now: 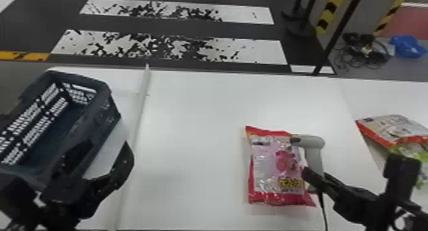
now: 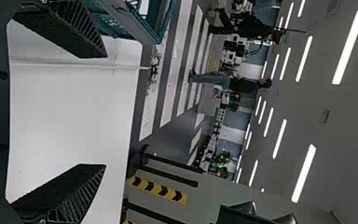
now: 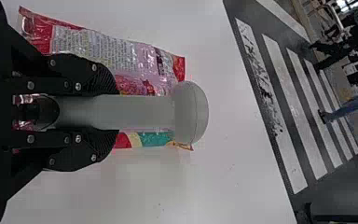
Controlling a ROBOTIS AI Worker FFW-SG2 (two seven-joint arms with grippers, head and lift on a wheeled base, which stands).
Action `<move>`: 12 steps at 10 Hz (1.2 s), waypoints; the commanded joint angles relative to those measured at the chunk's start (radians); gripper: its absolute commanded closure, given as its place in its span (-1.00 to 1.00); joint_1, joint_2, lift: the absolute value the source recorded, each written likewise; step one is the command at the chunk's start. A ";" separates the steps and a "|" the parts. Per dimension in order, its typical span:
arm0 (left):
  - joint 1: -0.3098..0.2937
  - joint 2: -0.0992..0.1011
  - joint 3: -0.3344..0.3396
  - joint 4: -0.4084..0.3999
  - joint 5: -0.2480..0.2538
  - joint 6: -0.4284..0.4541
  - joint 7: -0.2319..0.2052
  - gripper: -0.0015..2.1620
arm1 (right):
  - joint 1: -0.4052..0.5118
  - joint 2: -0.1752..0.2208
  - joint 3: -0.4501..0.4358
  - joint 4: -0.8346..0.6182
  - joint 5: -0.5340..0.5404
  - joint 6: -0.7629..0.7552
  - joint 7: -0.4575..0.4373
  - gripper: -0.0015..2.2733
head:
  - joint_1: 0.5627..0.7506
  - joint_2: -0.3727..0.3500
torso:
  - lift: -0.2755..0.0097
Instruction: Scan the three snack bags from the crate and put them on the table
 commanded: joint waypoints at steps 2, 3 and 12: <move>0.002 0.002 0.002 -0.004 0.005 -0.002 0.000 -0.98 | -0.058 -0.011 -0.104 0.026 -0.014 0.035 0.000 0.97 | 0.41 -0.26 | 0.27; 0.002 0.000 -0.001 -0.009 0.005 0.001 0.000 -0.98 | -0.087 -0.031 -0.135 0.073 -0.013 0.029 0.000 0.97 | 0.41 -0.36 | 0.27; 0.006 0.002 0.003 -0.021 0.005 0.004 0.000 -0.98 | -0.199 -0.140 -0.080 0.435 0.098 -0.167 0.011 -0.04 | 0.41 -0.82 | 0.27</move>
